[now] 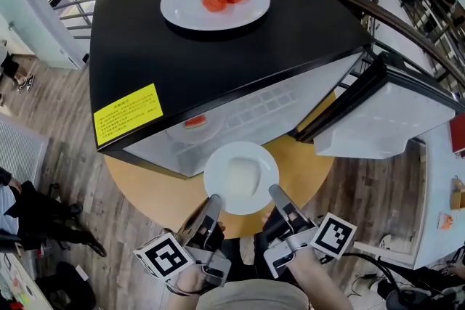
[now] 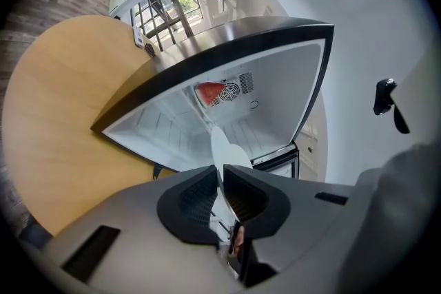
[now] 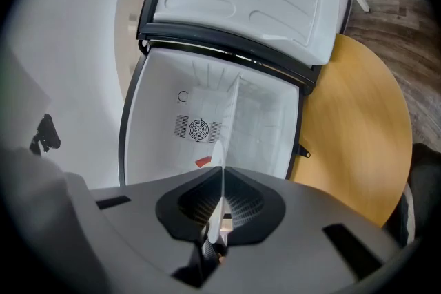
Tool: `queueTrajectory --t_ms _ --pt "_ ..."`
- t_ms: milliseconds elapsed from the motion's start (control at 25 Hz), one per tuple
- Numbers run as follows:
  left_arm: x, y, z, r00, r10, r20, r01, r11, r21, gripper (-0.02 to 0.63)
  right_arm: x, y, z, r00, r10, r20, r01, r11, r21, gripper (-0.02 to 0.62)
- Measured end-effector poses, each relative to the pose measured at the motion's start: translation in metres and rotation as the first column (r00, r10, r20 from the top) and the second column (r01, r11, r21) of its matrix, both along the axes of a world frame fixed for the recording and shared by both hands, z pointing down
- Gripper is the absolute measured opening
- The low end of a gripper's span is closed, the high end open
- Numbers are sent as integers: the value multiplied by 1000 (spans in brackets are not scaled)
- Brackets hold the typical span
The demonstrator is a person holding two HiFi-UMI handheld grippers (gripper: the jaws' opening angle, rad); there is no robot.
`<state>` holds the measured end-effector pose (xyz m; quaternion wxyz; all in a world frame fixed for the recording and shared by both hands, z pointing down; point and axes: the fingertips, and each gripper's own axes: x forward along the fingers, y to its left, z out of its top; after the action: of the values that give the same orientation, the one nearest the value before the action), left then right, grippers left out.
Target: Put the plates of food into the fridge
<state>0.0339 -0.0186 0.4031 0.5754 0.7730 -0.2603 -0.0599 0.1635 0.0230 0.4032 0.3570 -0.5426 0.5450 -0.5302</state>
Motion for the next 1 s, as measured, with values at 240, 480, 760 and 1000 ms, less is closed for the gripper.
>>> queueTrajectory --t_ms 240,480,760,1000 --pt "36 -4 -1 996 -84 3 84 996 -3 31 39 -12 -1 997 -73 1 73 997 3 20" --pt "75 -16 -11 984 -178 -25 179 984 17 31 80 -30 -4 989 -144 19 144 989 20 20" --pt "100 -38 -23 959 -281 -34 283 958 55 31 109 -61 -8 985 -148 93 142 987 74 20" --pt "109 -63 -26 943 -328 -49 330 942 62 31 121 -87 -11 986 -103 131 90 991 102 20"
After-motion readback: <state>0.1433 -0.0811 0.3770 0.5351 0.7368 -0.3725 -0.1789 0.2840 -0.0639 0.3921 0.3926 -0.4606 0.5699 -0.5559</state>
